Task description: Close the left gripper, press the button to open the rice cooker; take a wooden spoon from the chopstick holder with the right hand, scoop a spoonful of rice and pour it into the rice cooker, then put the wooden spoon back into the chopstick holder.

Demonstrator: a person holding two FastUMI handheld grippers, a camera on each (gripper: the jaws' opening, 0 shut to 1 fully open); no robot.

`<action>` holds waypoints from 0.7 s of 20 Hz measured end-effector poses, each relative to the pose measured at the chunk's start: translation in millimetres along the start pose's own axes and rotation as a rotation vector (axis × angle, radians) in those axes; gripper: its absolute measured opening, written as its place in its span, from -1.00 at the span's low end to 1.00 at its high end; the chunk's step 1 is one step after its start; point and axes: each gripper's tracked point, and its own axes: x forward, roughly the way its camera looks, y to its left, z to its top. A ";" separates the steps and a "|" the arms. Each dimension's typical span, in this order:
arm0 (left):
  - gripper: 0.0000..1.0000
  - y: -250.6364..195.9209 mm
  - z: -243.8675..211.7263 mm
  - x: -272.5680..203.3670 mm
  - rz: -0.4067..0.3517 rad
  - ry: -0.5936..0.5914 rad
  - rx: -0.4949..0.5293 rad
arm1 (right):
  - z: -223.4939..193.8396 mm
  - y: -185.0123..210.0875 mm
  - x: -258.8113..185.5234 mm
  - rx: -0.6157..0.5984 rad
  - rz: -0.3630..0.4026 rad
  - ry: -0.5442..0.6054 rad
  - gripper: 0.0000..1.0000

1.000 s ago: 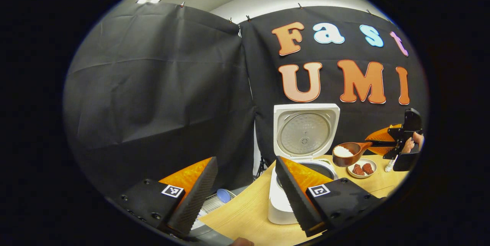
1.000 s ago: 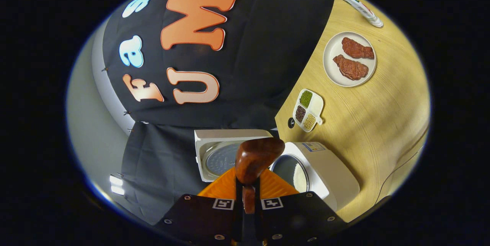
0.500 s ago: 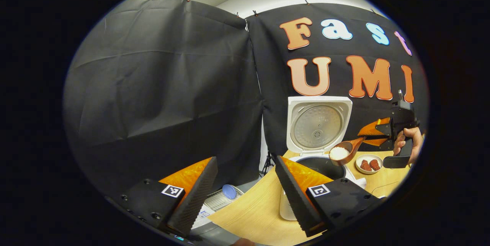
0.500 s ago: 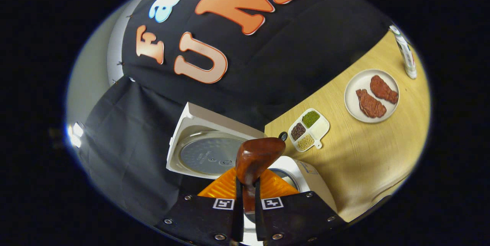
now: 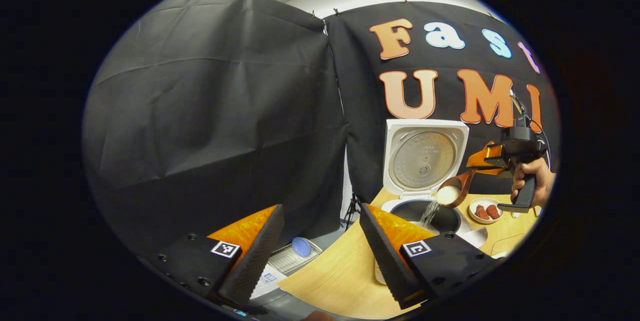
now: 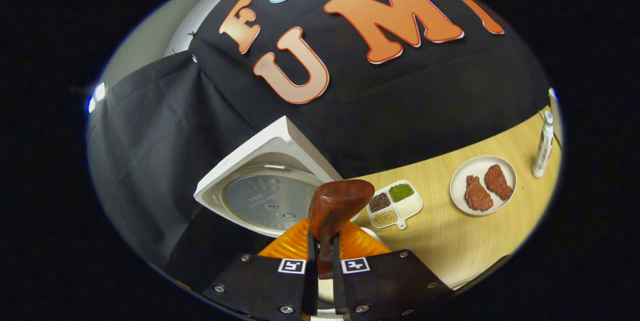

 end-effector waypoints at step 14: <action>1.00 0.0 -5.4 12.9 -0.023 0.021 -0.003 | 5.9 55.0 -3.0 -0.456 0.044 -0.108 -0.77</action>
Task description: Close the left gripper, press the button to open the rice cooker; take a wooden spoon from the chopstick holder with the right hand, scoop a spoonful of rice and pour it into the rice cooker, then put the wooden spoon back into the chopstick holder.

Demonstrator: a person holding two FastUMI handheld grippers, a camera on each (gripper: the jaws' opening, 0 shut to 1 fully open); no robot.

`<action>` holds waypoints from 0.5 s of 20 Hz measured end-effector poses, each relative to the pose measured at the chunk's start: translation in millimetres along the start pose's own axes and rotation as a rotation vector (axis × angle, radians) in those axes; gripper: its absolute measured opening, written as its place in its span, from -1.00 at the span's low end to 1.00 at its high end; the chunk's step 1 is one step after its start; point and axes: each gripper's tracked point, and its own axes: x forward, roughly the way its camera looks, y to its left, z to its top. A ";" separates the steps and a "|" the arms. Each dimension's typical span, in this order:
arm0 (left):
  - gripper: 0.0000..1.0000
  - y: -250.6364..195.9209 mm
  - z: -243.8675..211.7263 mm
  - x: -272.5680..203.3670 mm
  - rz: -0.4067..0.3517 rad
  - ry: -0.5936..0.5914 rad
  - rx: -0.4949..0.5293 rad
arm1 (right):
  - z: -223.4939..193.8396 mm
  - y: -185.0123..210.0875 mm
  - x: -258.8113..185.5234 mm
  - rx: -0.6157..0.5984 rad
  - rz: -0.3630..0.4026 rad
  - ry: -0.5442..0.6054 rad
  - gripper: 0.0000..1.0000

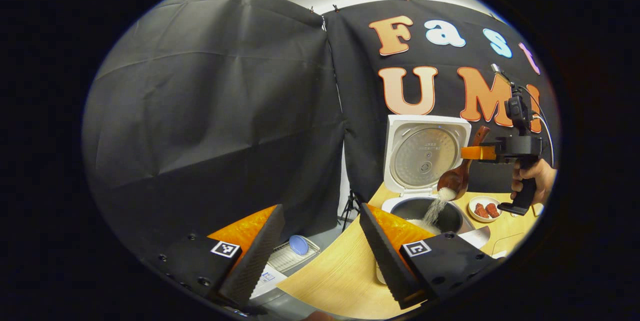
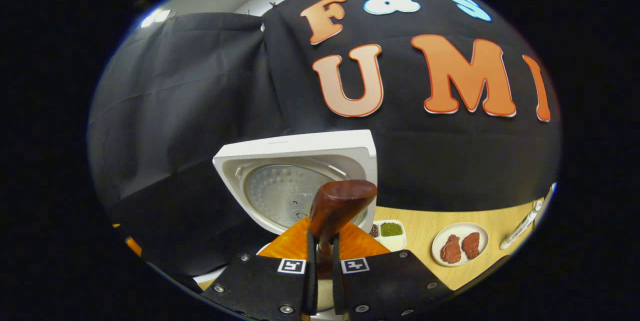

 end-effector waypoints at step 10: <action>1.00 -3.9 1.9 -3.2 -0.011 -0.007 0.011 | 22.3 49.9 -25.0 -0.297 0.133 -0.126 -0.77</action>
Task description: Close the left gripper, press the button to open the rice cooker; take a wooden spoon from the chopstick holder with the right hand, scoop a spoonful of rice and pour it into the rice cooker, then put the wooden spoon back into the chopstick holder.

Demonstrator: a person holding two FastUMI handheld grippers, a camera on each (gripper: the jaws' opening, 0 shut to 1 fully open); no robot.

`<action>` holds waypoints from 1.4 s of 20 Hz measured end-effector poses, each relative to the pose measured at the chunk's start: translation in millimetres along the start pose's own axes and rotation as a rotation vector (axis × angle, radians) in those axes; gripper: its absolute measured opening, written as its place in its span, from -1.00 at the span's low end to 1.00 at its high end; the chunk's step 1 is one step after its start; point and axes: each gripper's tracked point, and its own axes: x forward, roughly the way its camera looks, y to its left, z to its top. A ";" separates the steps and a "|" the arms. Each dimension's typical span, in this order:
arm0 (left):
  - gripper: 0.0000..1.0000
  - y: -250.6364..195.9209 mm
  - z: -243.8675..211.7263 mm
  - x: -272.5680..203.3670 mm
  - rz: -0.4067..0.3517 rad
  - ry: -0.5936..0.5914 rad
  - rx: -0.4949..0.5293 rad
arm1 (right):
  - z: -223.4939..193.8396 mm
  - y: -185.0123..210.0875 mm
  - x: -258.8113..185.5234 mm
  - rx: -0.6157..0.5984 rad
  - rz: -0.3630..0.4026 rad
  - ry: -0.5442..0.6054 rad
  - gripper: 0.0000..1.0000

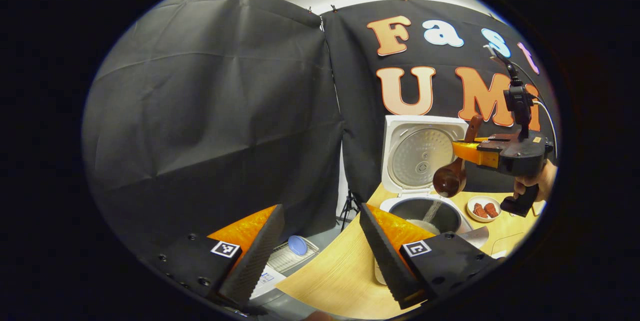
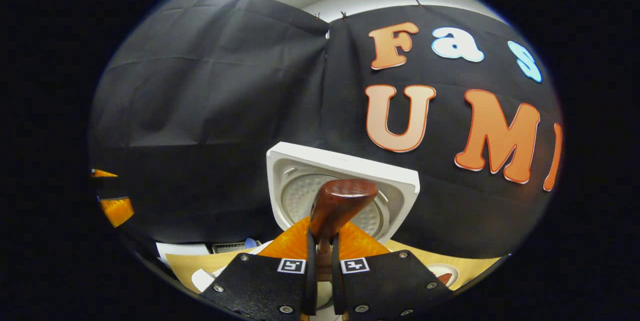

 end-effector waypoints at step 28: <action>1.00 -179.0 54.7 -41.6 -0.125 -0.073 0.055 | -68.0 -226.8 -271.8 0.228 -0.333 0.059 -0.77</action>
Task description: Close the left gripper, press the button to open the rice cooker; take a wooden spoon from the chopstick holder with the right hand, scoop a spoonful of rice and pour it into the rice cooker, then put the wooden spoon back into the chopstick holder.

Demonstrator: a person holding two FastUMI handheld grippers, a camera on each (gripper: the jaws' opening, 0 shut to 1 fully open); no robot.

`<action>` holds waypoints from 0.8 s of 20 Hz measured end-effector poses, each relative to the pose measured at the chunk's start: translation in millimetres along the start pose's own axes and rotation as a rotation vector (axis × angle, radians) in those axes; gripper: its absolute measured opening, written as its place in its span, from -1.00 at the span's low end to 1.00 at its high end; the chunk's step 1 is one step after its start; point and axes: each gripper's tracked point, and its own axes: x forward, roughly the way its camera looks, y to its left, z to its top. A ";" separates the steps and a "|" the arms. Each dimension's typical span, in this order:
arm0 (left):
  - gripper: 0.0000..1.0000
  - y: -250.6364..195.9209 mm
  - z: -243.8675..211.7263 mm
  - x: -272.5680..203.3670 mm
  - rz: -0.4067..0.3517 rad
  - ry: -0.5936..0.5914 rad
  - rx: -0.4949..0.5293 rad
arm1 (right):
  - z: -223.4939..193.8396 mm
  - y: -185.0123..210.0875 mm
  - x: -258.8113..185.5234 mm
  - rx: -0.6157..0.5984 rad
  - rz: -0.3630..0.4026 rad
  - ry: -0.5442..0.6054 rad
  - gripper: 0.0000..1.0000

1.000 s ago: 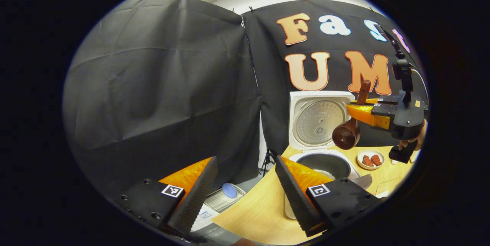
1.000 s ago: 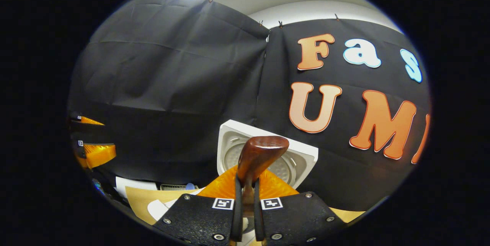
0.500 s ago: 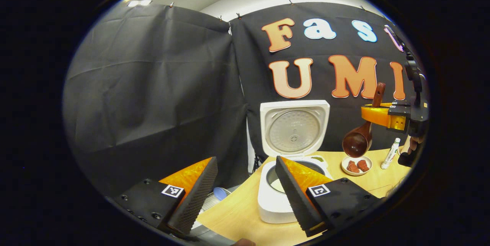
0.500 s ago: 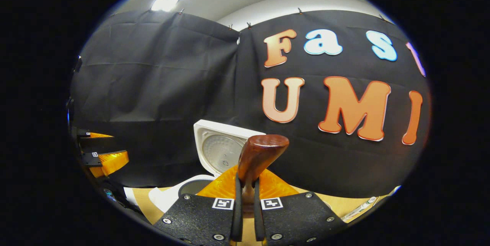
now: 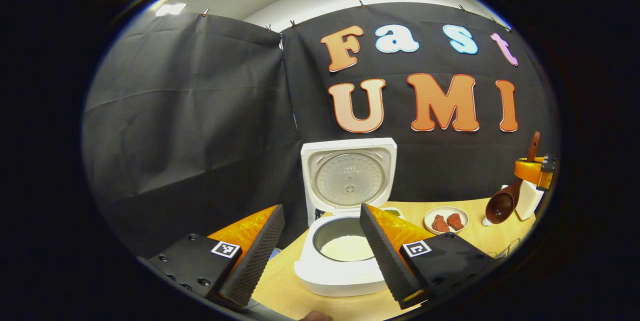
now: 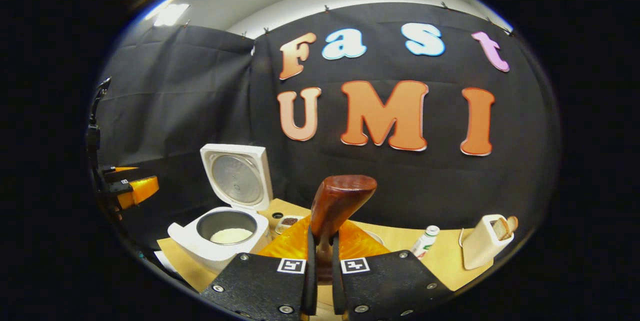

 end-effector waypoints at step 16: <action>1.00 -40.7 27.2 8.8 -0.030 -0.037 0.004 | -128.7 -159.7 -116.5 0.288 -0.426 0.176 -0.77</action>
